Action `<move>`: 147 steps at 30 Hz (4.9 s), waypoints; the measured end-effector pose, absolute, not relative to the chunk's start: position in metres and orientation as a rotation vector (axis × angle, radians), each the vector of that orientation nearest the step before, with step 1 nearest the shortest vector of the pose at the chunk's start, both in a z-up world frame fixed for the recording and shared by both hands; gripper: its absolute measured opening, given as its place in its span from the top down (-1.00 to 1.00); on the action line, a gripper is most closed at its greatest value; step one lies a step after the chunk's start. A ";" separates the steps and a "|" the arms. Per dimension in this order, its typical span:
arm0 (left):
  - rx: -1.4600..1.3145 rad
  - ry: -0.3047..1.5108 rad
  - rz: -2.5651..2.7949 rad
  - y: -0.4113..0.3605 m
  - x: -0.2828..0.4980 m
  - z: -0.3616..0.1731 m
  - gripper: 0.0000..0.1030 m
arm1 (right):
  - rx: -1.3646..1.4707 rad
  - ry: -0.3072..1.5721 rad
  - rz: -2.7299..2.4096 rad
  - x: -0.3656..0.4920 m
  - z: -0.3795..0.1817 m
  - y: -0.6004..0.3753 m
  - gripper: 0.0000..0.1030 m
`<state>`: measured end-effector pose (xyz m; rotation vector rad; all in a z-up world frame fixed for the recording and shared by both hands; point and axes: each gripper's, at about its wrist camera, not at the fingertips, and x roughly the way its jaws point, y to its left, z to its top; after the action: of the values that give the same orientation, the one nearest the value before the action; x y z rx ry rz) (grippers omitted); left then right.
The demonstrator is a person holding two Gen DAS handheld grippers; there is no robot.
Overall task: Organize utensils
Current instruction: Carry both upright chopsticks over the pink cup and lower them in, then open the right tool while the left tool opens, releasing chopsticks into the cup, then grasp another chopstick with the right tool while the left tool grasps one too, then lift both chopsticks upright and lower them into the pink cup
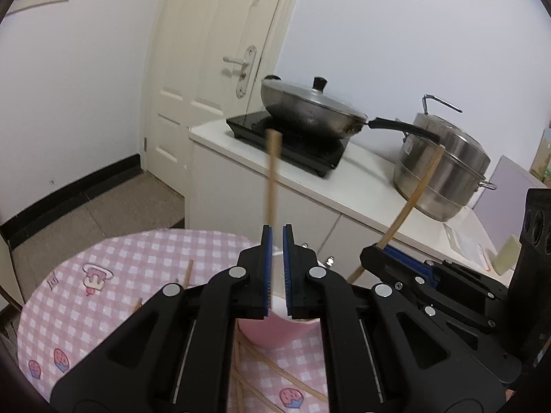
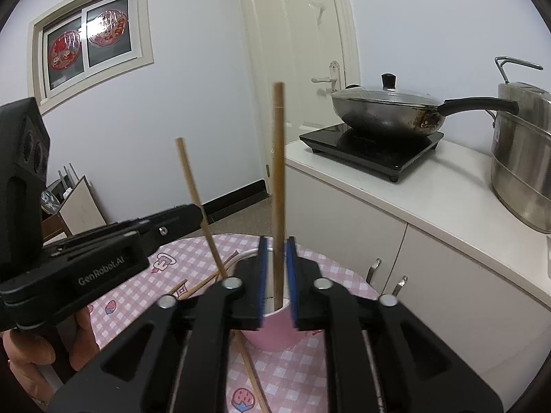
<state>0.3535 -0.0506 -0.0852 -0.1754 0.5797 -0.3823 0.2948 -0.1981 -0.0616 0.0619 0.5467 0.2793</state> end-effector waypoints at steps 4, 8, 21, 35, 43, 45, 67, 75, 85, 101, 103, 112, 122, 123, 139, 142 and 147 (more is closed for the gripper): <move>-0.174 0.598 -0.394 -0.051 0.348 -0.084 0.86 | 0.063 0.539 0.276 0.287 -0.057 -0.198 0.46; -0.159 0.610 -0.395 -0.050 0.337 -0.079 0.86 | 0.075 0.534 0.275 0.278 -0.051 -0.202 0.43; -0.105 0.555 -0.268 -0.008 0.278 -0.058 -0.14 | 0.083 0.526 0.303 0.234 -0.042 -0.199 0.37; -0.039 0.741 -0.205 0.051 0.255 -0.096 -0.21 | 0.008 0.653 0.381 0.227 -0.078 -0.156 0.37; -0.011 0.856 -0.252 0.061 0.271 -0.139 -0.20 | -0.106 0.808 0.427 0.253 -0.128 -0.110 0.38; 0.007 0.871 -0.259 0.061 0.275 -0.149 -0.20 | -0.137 0.833 0.419 0.261 -0.141 -0.102 0.40; 0.109 0.950 -0.330 0.044 0.327 -0.206 0.00 | -0.273 0.933 0.404 0.315 -0.191 -0.080 0.91; 0.154 0.986 -0.359 0.034 0.335 -0.217 0.30 | -0.245 0.931 0.429 0.316 -0.190 -0.082 0.91; 0.126 0.999 -0.387 0.026 0.339 -0.219 0.84 | -0.200 0.925 0.446 0.313 -0.185 -0.086 0.92; 0.042 0.791 -0.367 0.039 0.292 -0.127 0.87 | -0.099 0.783 0.491 0.270 -0.110 -0.101 0.91; 0.023 0.756 -0.370 0.041 0.281 -0.112 0.87 | -0.085 0.755 0.493 0.261 -0.098 -0.105 0.92; -0.027 0.600 -0.398 0.030 0.233 -0.059 0.89 | -0.062 0.630 0.467 0.224 -0.053 -0.128 0.92; -0.052 0.483 -0.413 0.006 0.213 -0.022 0.89 | -0.069 0.537 0.421 0.203 -0.020 -0.146 0.92; -0.056 0.478 -0.415 0.005 0.212 -0.019 0.89 | -0.070 0.528 0.415 0.202 -0.017 -0.149 0.92; -0.141 0.334 -0.396 -0.021 0.241 0.024 0.89 | -0.049 0.412 0.327 0.225 0.020 -0.179 0.92; -0.182 0.296 -0.369 -0.024 0.255 0.029 0.89 | -0.041 0.383 0.311 0.233 0.026 -0.183 0.92; -0.225 0.249 -0.323 -0.030 0.279 0.026 0.89 | -0.023 0.334 0.289 0.249 0.029 -0.189 0.92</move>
<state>0.2793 -0.0296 0.0264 -0.2250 0.2494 -0.3229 0.2488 -0.1891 0.0288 -0.0230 0.3340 0.2892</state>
